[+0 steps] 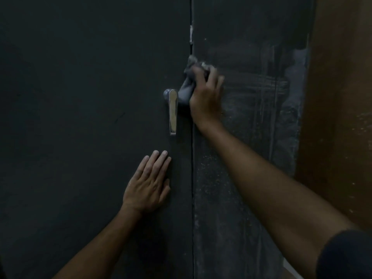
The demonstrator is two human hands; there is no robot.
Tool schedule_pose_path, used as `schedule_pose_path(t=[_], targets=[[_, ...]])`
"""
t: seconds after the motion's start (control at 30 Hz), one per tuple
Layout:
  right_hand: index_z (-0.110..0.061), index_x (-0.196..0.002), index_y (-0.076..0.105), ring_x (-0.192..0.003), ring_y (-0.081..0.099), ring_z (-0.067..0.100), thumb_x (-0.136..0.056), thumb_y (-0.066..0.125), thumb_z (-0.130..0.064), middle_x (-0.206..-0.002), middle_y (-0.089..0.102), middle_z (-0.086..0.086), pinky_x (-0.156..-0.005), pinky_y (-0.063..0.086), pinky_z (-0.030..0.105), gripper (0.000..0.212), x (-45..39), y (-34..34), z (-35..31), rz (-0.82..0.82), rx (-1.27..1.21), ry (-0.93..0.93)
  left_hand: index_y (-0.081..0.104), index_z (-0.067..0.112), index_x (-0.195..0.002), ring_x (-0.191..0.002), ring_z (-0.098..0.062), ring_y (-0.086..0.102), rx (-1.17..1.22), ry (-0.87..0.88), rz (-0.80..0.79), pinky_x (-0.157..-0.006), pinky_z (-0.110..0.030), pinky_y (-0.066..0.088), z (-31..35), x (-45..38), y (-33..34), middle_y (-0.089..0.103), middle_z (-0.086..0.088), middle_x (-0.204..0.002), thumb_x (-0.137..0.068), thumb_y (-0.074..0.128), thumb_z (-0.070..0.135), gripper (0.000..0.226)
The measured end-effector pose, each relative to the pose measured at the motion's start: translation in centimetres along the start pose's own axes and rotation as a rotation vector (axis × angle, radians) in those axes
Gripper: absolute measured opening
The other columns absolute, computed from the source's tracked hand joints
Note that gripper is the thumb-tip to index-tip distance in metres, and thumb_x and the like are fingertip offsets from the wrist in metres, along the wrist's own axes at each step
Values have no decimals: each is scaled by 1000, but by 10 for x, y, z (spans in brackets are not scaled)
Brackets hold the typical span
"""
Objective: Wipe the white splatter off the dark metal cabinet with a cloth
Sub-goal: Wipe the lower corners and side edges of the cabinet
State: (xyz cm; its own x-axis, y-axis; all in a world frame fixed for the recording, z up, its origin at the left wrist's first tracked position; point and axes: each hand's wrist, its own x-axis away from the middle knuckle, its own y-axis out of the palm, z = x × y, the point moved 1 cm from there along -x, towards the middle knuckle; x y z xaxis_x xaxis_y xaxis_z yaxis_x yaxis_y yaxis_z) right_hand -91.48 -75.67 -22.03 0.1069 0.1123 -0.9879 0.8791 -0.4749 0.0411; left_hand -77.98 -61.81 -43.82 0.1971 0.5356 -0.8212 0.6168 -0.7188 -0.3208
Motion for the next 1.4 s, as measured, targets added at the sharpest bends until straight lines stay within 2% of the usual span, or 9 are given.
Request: schedule_pose_path(t=[0.13,0.3,0.5,0.73,0.93,1.03,1.13,1.3,1.4], targets=[[-18,-136,64,-125,53,39,-95,50,-6,-148,53,20,-99,47,49,44,28,0,22,-40,141,-216,32,1,-160,-159,-32,19,-5,-1,-6,-132,-47,10,0,-1,-1,24,-17,-171,-102,38,40,70],[-9,-151,46,-150,28,37,-96,39,0,-167,27,17,-119,36,49,57,-37,-10,13,-52,42,157,34,2,-160,-160,-29,19,89,-9,8,-131,-46,13,-3,0,-8,26,-14,-171,-101,42,39,70],[4,-161,15,-158,5,41,-107,25,-44,-170,8,24,-128,7,57,72,38,-8,8,-331,109,-95,53,8,-144,-138,-34,49,294,-38,71,-116,-45,31,-9,-24,-31,49,-13,-152,-97,47,39,57],[-10,-165,6,-158,-5,37,-110,33,-15,-172,1,17,-129,2,51,62,-50,-6,33,-104,-105,612,47,8,-146,-140,-34,42,451,-88,418,-117,-47,35,-24,-119,-69,40,-14,-153,-97,56,32,55],[-19,-164,20,-157,-10,40,-103,23,-34,-171,-5,20,-126,12,60,62,-6,-10,33,-269,35,139,15,-5,-162,-161,-36,5,304,-111,233,-132,-47,3,-25,-195,-72,12,-22,-172,-104,40,29,72],[-12,-163,19,-157,-10,40,-109,29,-18,-170,-9,22,-127,11,57,56,-55,-8,62,-182,19,439,18,-6,-161,-161,-36,4,289,-113,225,-132,-48,5,-23,-199,-63,14,-23,-171,-104,44,28,72],[-8,-162,23,-158,-5,40,-109,34,-42,-170,-6,24,-126,9,57,64,-106,-5,46,-100,-4,711,26,-6,-159,-161,-37,10,319,-128,244,-132,-49,8,-23,-197,-61,23,-24,-169,-102,52,26,71],[-12,-163,21,-157,-15,34,-107,32,-53,-171,-14,14,-126,-2,53,70,-67,1,23,-279,-15,45,47,-2,-146,-149,-39,34,359,-151,253,-126,-51,27,-22,-195,-61,46,-24,-152,-95,58,24,59],[-17,-164,19,-158,-12,32,-110,28,-45,-172,-13,10,-126,9,51,62,-79,-5,76,-258,-7,152,52,5,-135,-133,-38,46,388,-168,229,-117,-49,36,-22,-195,-61,51,-18,-137,-92,61,24,47]])
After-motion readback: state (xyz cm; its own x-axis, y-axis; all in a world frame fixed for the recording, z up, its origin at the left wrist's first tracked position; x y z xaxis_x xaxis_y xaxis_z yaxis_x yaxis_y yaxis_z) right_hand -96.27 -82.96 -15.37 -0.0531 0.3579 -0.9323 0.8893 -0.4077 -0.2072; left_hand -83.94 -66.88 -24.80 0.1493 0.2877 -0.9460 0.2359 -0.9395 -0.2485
